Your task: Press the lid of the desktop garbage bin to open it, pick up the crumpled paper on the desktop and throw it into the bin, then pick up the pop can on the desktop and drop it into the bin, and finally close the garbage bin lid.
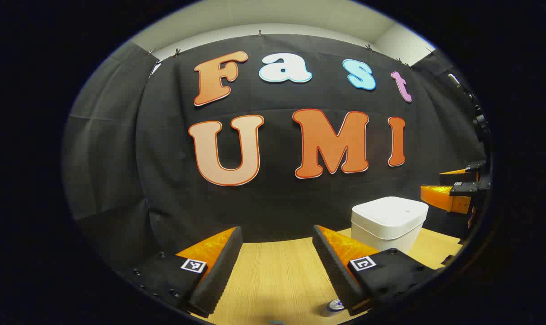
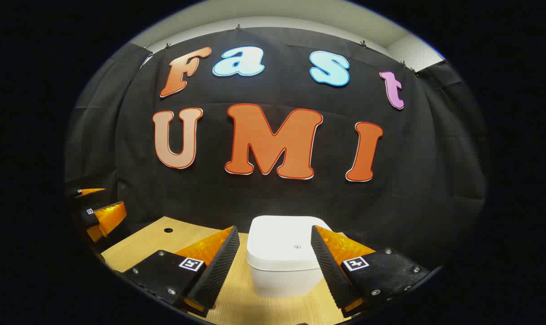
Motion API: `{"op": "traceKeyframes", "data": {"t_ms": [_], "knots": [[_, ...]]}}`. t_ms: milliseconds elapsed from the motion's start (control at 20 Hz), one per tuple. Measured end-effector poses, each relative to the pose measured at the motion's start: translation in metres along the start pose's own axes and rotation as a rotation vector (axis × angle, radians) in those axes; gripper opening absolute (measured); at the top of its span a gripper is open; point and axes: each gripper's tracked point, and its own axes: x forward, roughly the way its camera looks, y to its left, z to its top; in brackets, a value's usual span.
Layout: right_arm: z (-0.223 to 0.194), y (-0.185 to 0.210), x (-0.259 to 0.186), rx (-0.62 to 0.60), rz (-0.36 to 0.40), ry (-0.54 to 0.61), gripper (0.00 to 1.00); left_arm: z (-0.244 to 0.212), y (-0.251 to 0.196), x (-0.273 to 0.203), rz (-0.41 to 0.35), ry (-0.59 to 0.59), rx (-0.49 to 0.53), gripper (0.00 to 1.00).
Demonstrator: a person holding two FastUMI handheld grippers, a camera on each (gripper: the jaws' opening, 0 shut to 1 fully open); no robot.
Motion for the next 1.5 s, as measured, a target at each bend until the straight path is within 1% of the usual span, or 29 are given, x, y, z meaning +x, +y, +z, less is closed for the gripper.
{"op": "traceKeyframes", "data": {"t_ms": [850, 900, 950, 1000, 1300, 1500], "knots": [[0.0, -0.002, 0.001, 0.003, -0.007, 0.0, 0.96, 0.003, -0.007, 0.0, -0.012, 0.001, 0.017, 1.0], [0.0, -0.002, 0.002, 0.001, -0.005, 0.001, 0.96, 0.002, -0.007, -0.001, -0.012, 0.001, 0.017, 0.92], [0.0, -0.002, 0.002, 0.0, -0.007, 0.003, 0.96, 0.003, -0.007, 0.0, -0.012, 0.001, 0.017, 0.92], [0.0, -0.002, 0.002, 0.001, -0.005, 0.003, 0.96, 0.003, -0.007, -0.002, -0.012, 0.0, 0.018, 0.99], [0.0, -0.006, 0.005, 0.003, -0.012, 0.006, 0.96, 0.001, -0.009, 0.0, -0.018, 0.002, 0.023, 1.0], [-0.002, -0.013, 0.011, -0.006, -0.025, 0.018, 0.96, -0.001, -0.007, 0.0, -0.009, 0.006, 0.032, 0.99]]}}
